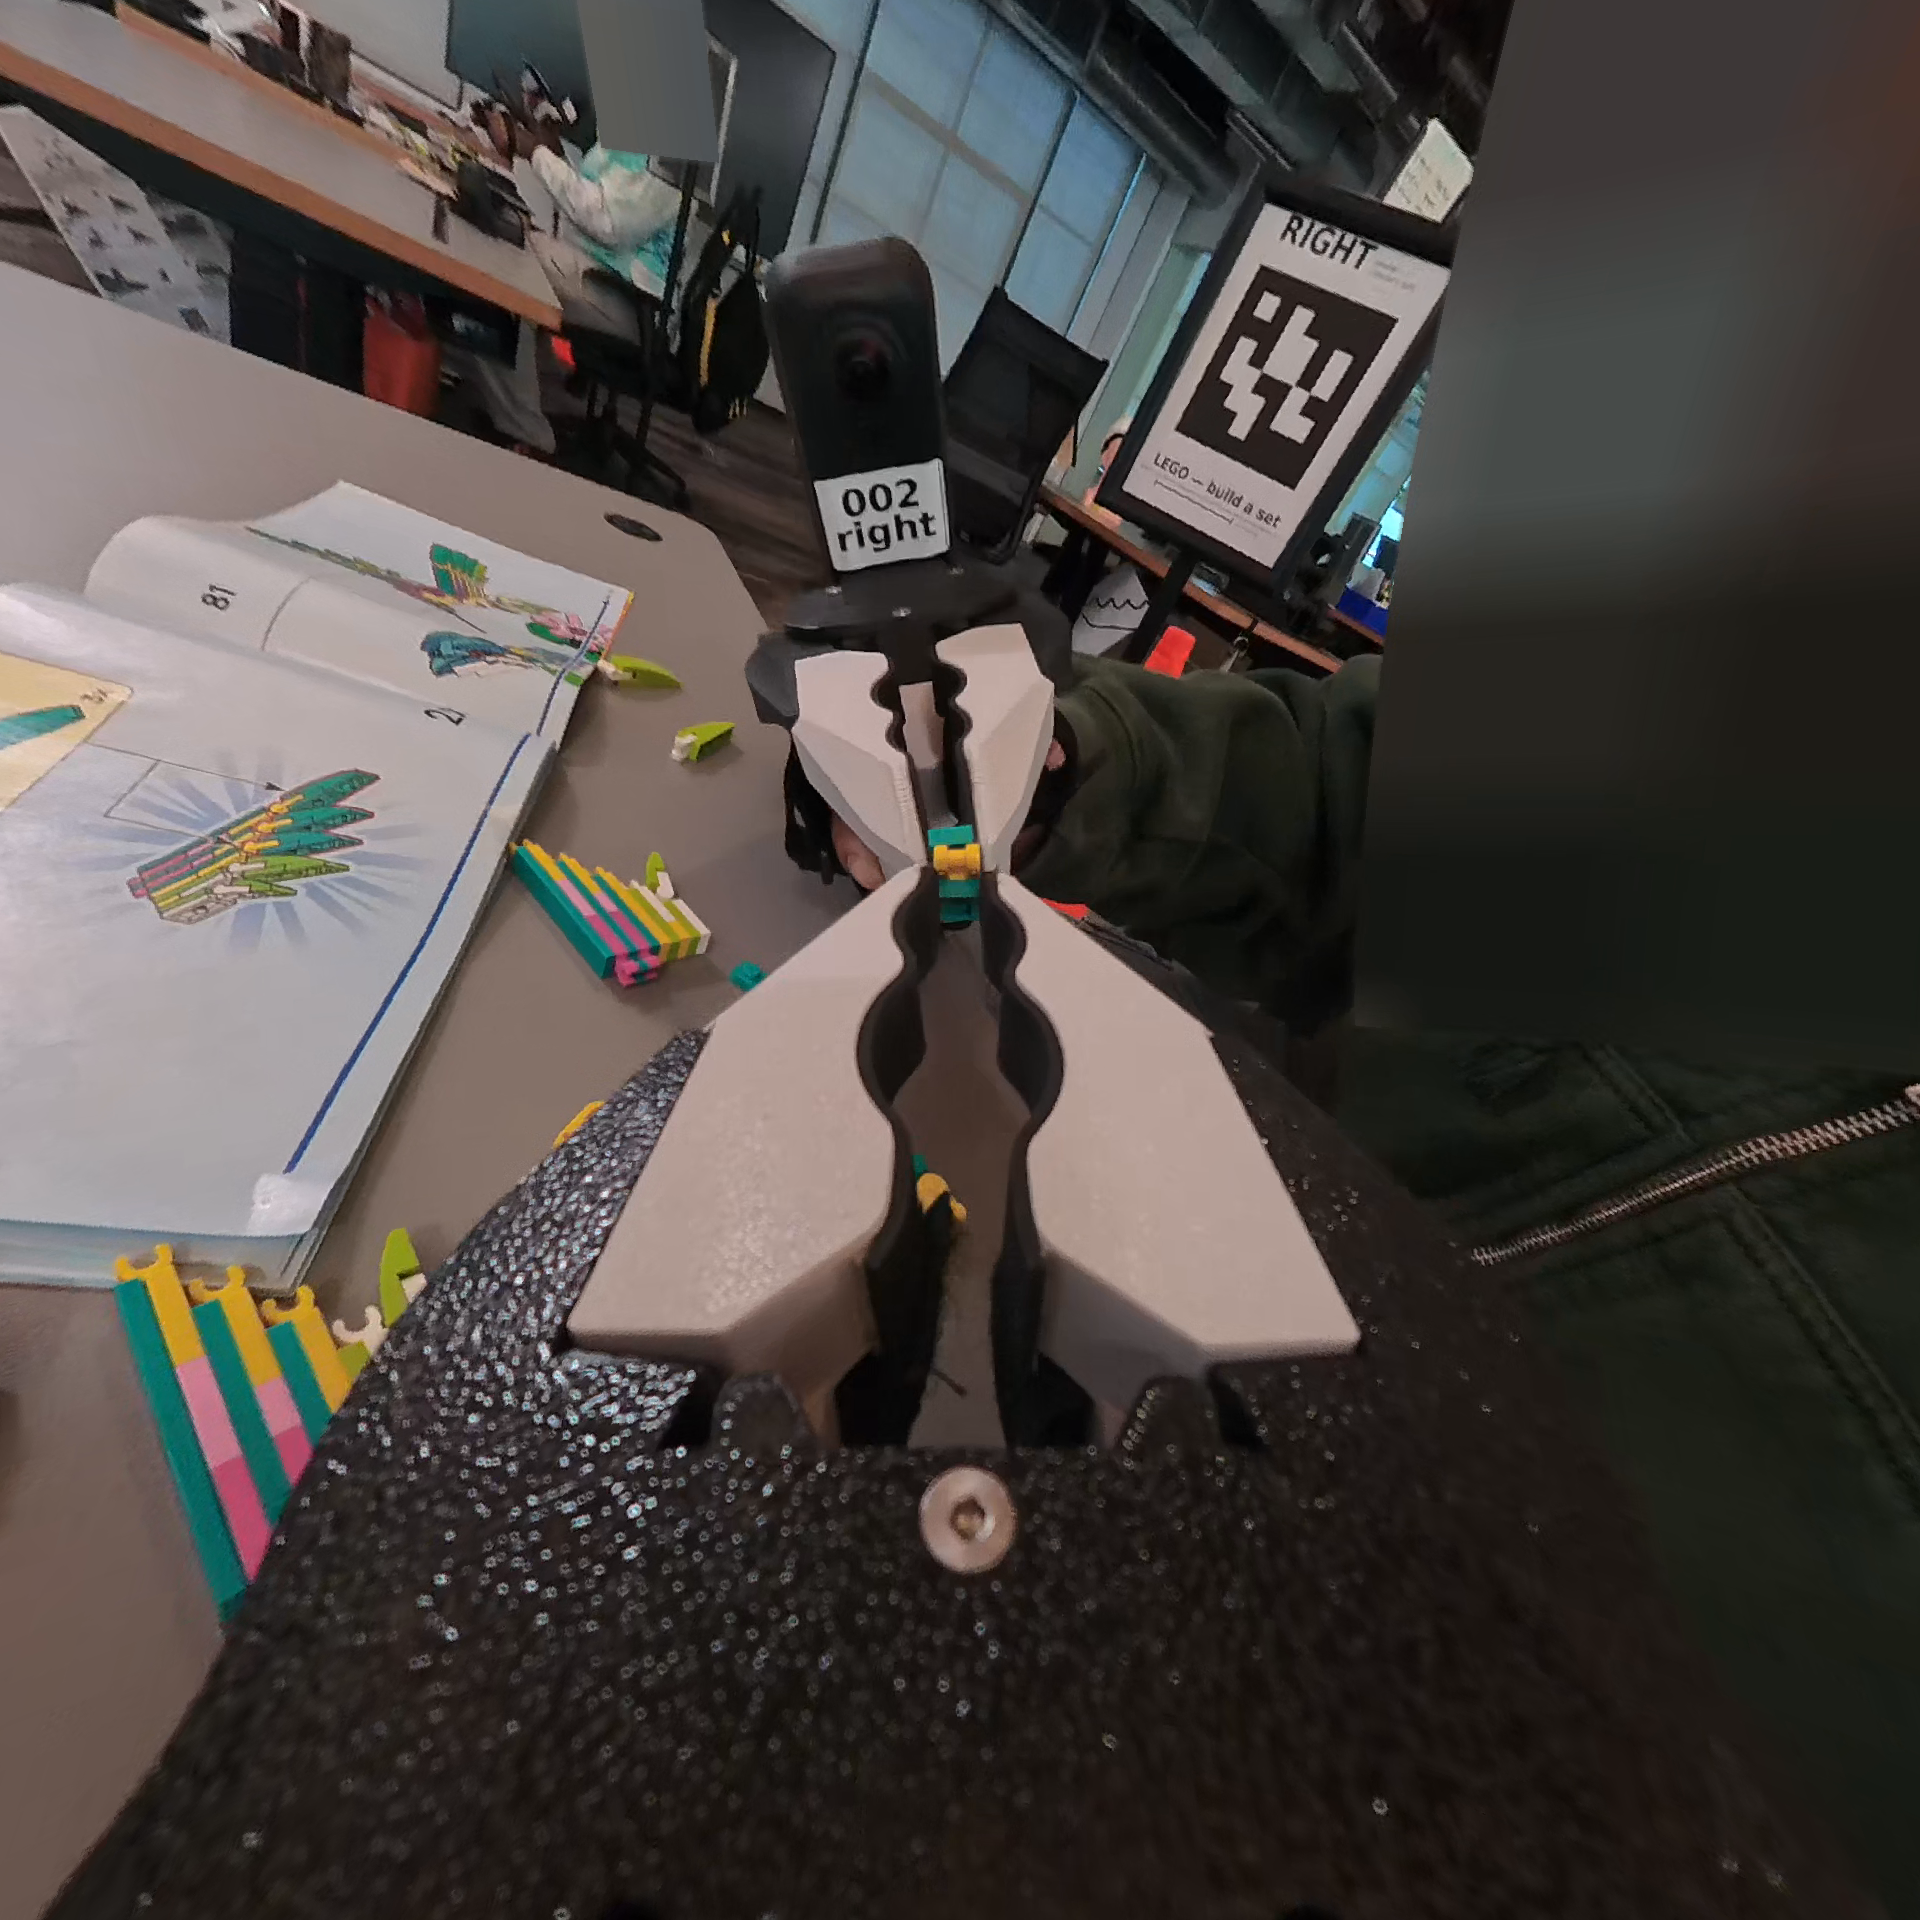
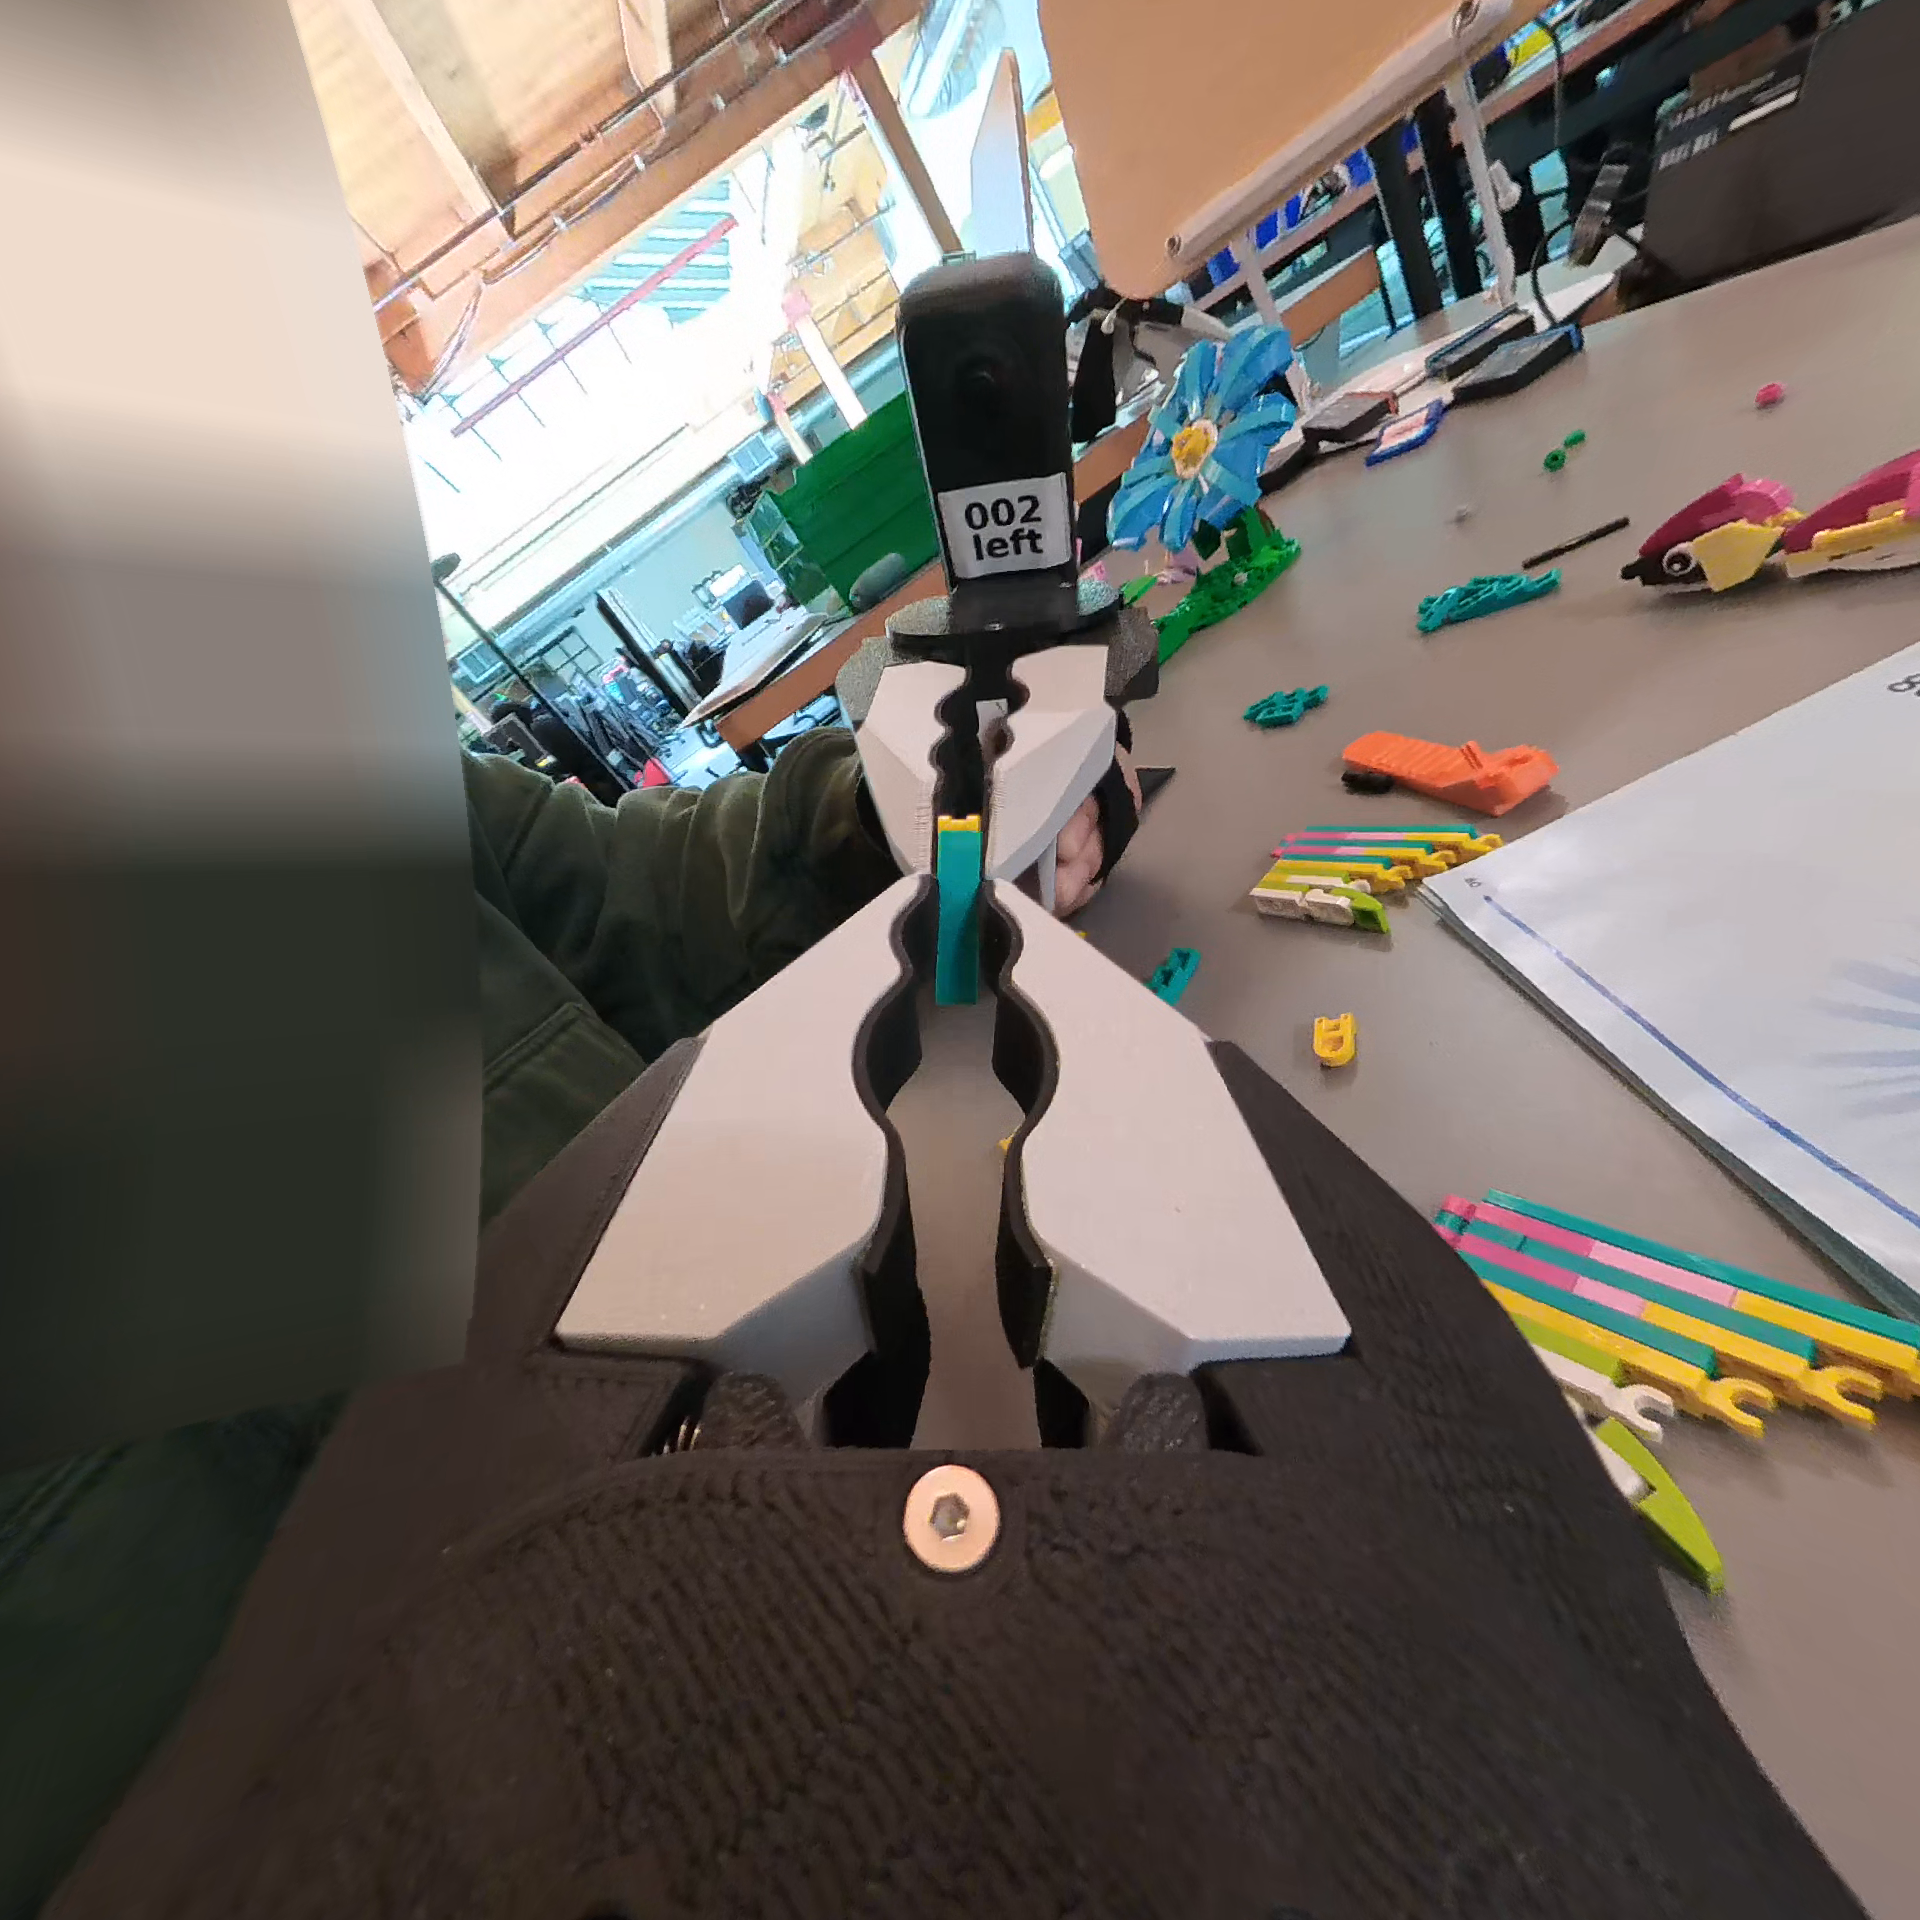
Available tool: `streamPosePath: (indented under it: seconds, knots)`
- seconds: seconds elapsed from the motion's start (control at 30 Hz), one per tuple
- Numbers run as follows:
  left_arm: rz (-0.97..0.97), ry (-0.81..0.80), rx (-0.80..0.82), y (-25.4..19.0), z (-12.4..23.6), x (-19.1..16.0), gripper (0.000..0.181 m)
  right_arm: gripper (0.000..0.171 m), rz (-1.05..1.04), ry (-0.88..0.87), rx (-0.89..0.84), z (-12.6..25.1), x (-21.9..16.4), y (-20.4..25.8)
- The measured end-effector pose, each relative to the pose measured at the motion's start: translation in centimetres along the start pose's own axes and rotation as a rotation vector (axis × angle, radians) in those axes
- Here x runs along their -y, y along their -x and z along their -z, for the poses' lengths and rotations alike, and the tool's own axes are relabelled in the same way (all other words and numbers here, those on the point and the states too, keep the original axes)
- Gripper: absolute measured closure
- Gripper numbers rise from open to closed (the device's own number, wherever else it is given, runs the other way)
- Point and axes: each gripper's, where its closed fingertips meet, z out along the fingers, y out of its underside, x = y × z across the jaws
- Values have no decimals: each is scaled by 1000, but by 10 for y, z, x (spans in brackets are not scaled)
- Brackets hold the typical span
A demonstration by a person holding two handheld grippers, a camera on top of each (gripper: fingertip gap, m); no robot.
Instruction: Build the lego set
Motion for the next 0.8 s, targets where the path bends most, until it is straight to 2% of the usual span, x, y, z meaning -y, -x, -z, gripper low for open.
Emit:
streamPosePath:
  seconds: [0.3,0.6,0.8]
  knots:
    - [15,-6,-2,1,0,0,176,165,13,-11,-19,1,1,-2]
    - [34,-108,-1,1,5,15,176,165,-99,-157,-1,-3,15,-2]
    - [36,-119,-14,0,5,17,176,165,-88,-173,9,-3,17,0]
